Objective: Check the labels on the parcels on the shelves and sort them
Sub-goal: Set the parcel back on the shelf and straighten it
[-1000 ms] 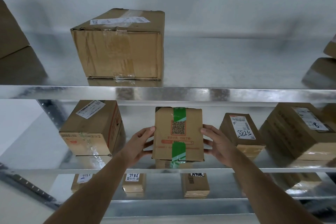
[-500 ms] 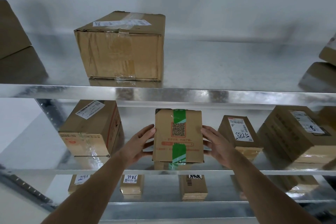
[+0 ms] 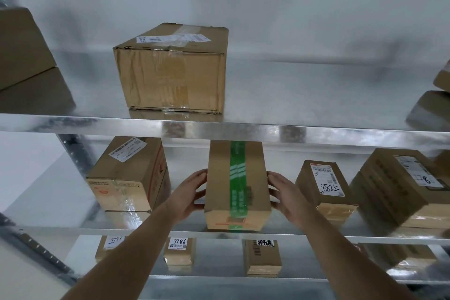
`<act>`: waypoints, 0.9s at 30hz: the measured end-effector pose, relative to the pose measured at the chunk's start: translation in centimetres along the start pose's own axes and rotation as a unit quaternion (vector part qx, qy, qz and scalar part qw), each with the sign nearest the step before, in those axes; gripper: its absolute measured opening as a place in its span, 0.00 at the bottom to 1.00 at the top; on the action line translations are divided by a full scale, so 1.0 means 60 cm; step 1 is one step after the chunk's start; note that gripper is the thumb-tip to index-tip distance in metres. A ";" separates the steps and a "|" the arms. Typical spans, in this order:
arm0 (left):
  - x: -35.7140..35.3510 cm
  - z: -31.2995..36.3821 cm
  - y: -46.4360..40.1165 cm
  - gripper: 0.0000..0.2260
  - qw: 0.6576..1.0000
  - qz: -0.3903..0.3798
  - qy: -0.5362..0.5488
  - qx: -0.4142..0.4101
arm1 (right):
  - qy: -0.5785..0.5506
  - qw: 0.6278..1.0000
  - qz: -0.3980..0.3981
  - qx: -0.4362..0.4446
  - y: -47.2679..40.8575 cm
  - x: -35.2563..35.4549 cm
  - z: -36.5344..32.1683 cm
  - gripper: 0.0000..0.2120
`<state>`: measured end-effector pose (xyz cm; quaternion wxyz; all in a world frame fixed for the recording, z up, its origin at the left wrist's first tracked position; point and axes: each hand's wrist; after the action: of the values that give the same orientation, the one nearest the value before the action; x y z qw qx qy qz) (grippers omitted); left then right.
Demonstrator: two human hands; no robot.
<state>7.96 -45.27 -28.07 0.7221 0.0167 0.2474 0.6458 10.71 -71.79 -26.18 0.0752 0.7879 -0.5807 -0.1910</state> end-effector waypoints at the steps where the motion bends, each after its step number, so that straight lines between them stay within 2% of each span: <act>1: 0.001 -0.002 0.002 0.13 1.000 -0.002 0.000 -0.003 | -0.002 1.000 0.002 0.001 0.000 -0.002 0.002 0.11; 4: 0.009 -0.013 0.008 0.15 1.000 0.002 0.012 0.008 | 0.020 1.000 0.009 -0.015 0.004 -0.002 0.016 0.07; 8: 0.020 -0.024 0.021 0.11 0.999 0.001 0.041 0.015 | 0.016 1.000 0.012 -0.024 0.010 0.010 0.038 0.05; 14: 0.020 -0.018 0.032 0.06 0.999 -0.020 0.033 0.010 | 0.033 0.999 0.005 -0.023 0.011 0.009 0.034 0.07; 27: 0.024 -0.023 0.037 0.07 0.999 -0.036 0.039 0.003 | 0.021 1.000 -0.001 -0.021 0.017 0.007 0.035 0.09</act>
<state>5.45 -43.98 -29.00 0.7346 -0.0149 0.2780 0.6188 9.07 -72.27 -27.83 0.1036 0.7908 -0.5737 -0.1866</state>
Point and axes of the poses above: each hand's wrist, its own y-axis away from the middle knuckle, its own x-axis out of the back of the hand, z = x × y, and after that the axes turned 7 degrees about -z, right-handed
